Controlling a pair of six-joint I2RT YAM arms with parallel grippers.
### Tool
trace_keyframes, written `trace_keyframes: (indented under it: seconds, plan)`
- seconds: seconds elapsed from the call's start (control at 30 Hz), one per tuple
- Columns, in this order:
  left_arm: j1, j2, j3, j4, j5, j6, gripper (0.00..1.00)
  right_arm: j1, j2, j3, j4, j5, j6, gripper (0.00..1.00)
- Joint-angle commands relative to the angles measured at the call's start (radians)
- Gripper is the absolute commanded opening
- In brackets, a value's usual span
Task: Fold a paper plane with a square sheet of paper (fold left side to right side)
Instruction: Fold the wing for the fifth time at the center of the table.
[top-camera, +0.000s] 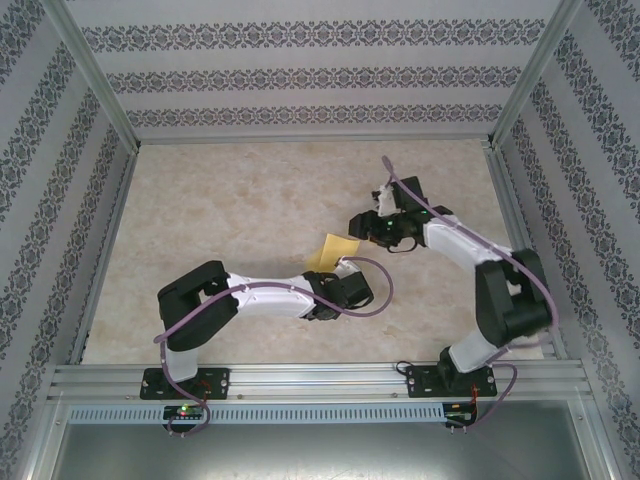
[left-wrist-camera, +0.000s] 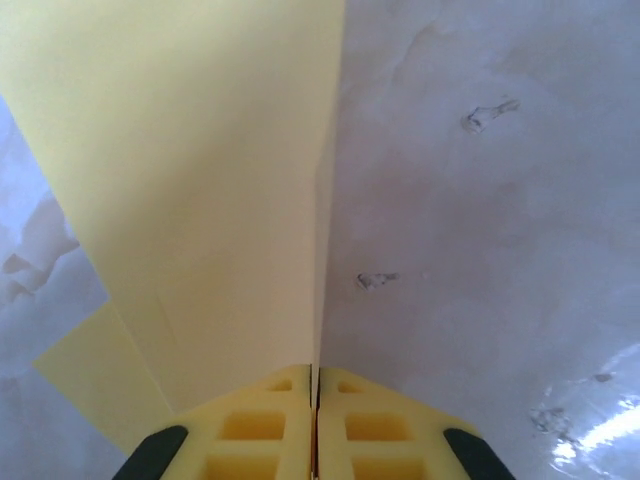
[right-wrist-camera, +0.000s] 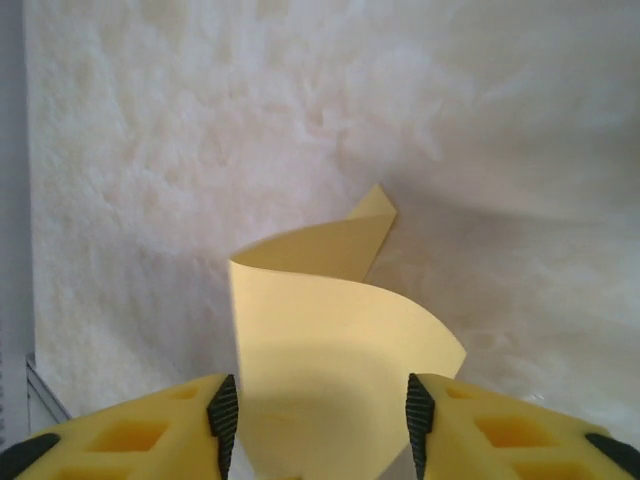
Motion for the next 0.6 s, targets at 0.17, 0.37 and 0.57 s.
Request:
trace_keyframes:
  seconds: [0.17, 0.37, 0.57]
  plan:
    - [0.156, -0.15, -0.071, 0.093, 0.321, -0.083, 0.07, -0.095, -0.255, -0.154, -0.029, 0.16, -0.056, 0.7]
    - [0.28, -0.188, -0.152, 0.242, 0.573, -0.165, 0.04, -0.094, -0.241, -0.268, 0.138, 0.032, 0.018, 0.75]
    - [0.355, -0.211, -0.261, 0.426, 0.726, -0.259, 0.03, -0.04, -0.166, -0.304, 0.305, -0.01, 0.123, 0.81]
